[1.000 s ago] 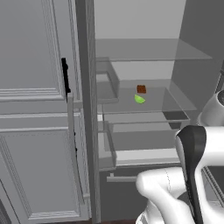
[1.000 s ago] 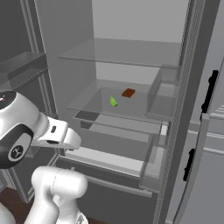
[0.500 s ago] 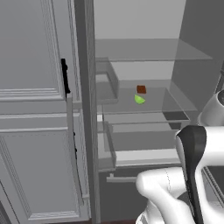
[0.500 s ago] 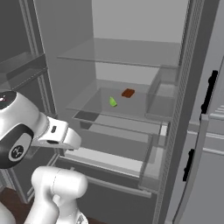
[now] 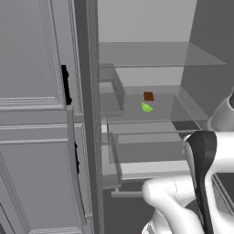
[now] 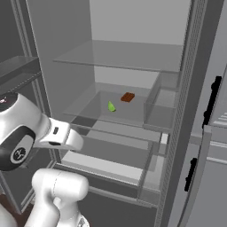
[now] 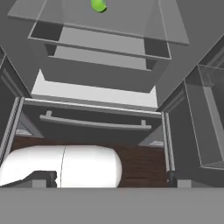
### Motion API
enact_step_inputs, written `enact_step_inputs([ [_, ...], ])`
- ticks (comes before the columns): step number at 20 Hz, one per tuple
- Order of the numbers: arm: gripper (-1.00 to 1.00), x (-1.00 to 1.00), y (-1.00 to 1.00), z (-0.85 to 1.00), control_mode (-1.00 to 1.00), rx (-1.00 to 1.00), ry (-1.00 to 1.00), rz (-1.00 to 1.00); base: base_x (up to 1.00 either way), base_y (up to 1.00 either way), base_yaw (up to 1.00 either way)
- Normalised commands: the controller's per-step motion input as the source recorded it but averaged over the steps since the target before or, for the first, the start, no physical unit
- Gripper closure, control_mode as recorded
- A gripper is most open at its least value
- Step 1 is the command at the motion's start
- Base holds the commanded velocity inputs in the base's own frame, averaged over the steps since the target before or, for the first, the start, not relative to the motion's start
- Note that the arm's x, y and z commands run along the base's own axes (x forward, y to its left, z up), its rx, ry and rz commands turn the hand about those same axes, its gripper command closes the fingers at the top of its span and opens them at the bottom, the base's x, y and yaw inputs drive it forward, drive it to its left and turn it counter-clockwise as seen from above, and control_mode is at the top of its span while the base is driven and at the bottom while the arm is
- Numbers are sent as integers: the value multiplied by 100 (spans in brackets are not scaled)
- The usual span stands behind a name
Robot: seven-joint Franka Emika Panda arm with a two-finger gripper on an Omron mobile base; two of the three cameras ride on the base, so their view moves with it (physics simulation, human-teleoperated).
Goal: Grab a lemon wedge from the fridge and one ice cube from the ice bowl, and put them in the glass of lemonade.
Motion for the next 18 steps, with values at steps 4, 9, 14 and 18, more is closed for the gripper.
enact_step_inputs([
  [4,-100,42,-18,0,-100,5,-17,1,0,0,0],
  [9,-100,85,0,0,-100,4,-14,1,0,0,0],
  [14,-100,98,1,0,-100,1,-1,0,0,0,0],
  [18,-100,80,0,-4,-100,3,0,0,0,0,0],
])
